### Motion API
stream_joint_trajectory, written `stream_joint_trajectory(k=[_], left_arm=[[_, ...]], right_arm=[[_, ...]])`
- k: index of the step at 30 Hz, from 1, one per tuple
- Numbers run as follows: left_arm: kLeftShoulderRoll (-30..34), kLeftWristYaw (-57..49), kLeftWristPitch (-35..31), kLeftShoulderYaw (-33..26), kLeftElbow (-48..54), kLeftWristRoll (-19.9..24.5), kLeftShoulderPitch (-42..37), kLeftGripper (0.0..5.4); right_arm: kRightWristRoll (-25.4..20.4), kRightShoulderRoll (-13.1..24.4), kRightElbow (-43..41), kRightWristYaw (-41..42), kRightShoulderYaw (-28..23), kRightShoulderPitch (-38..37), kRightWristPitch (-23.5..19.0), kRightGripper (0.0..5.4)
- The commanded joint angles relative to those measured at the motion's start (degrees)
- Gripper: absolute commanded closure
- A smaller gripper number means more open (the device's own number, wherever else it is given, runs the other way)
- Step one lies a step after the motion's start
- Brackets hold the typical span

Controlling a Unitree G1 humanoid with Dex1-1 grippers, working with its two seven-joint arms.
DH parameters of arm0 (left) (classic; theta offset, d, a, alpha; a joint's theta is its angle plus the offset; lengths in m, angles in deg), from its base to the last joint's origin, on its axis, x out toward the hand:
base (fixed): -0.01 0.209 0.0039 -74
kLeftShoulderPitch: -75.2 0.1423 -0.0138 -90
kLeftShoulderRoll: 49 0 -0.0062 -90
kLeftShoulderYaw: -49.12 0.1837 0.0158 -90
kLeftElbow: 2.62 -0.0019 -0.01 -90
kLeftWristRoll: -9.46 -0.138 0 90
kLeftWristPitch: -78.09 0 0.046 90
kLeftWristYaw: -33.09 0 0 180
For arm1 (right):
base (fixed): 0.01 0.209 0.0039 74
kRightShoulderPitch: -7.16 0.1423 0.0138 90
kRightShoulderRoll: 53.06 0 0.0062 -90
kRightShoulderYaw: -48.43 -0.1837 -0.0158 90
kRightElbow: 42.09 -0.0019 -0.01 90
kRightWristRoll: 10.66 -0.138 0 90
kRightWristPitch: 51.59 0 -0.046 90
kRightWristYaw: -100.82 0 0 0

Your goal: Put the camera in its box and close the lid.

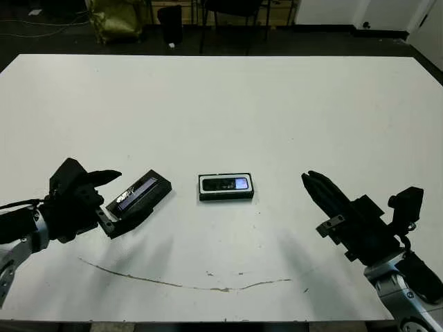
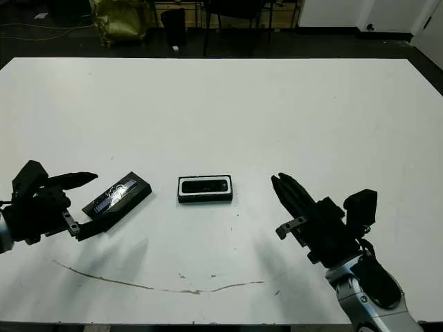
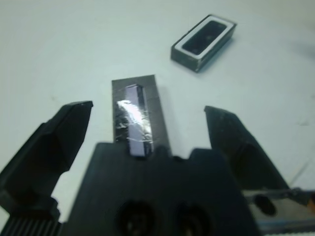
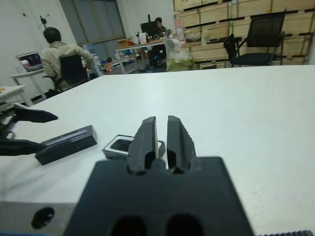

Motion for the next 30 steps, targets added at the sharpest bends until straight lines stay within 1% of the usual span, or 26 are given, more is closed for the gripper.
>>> stream_joint_trajectory(k=[1,5,8,13,15,18,21,27,30], left_arm=[[-0.75,-1.33,-0.06,0.48,-1.23,-0.85,1.26,0.02],[-1.28,-1.03,-1.23,0.01,-2.09,0.87,1.32,0.02],[-1.33,-0.75,-2.74,-0.41,-2.17,2.65,1.46,0.02],[-1.11,-0.58,-2.21,0.01,-2.73,2.42,1.86,0.02],[-0.86,-0.09,-0.92,0.49,-3.20,1.67,1.89,0.02],[-1.27,-0.30,-2.23,0.36,-3.62,2.42,1.78,0.02],[-1.52,-0.66,-2.04,0.40,-4.05,2.18,2.03,0.02],[-1.92,-2.92,-0.50,0.77,-3.95,-0.47,2.59,0.02],[-3.03,-3.90,-1.57,0.05,-4.52,0.39,2.57,0.02]], right_arm=[[-1.53,1.58,-1.36,-1.59,-0.79,0.30,-3.80,5.40],[-3.30,1.48,-0.95,-0.94,-0.77,1.03,-3.75,5.40],[-3.81,1.24,0.59,0.66,-0.67,1.38,-2.16,5.40],[-3.68,1.04,2.85,3.38,-0.69,1.16,0.59,5.40],[-3.97,1.38,2.65,3.06,-0.88,1.16,-0.15,5.40],[-5.48,1.51,0.77,1.48,-1.12,1.41,-2.04,5.40],[-7.10,1.76,1.13,1.85,-1.23,1.93,-2.55,5.40],[-7.26,2.26,1.80,2.33,-1.21,1.98,-2.15,5.40],[-7.25,2.76,1.05,1.29,-1.24,1.92,-3.25,5.40]])
